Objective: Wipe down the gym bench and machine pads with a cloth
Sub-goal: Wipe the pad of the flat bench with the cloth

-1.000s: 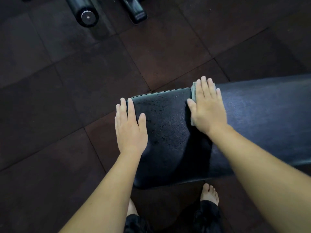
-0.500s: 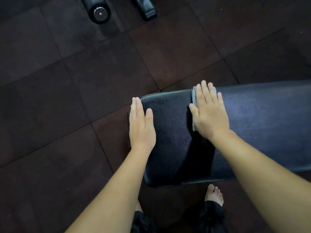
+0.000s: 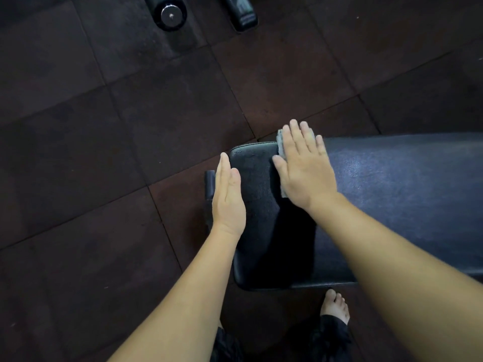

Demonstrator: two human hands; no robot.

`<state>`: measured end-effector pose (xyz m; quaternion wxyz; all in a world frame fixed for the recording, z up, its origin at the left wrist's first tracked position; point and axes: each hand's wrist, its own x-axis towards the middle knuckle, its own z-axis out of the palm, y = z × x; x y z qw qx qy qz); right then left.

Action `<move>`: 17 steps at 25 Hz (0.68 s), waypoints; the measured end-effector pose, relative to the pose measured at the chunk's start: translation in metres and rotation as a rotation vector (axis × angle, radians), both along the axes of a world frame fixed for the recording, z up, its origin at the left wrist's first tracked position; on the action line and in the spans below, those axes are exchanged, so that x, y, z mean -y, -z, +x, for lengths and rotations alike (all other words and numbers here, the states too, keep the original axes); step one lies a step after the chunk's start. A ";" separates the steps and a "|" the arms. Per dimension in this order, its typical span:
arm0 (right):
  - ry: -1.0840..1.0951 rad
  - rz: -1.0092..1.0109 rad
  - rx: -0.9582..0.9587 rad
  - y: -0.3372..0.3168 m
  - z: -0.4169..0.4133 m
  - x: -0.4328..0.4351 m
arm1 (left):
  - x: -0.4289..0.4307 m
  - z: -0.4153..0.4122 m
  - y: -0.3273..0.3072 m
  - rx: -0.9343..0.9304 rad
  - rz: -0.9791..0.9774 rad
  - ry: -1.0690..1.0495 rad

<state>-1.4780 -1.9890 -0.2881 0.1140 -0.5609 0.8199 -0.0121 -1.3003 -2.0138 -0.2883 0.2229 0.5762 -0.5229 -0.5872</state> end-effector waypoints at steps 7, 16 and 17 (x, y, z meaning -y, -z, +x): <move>-0.574 0.013 0.019 -0.004 0.051 -0.052 | 0.000 0.007 -0.013 -0.169 0.181 -0.196; -0.539 -0.017 0.013 -0.004 0.094 -0.041 | 0.001 0.016 -0.005 -0.357 0.384 -0.361; -0.620 -0.015 0.034 -0.006 0.085 -0.056 | -0.003 0.017 -0.012 -0.371 0.413 -0.335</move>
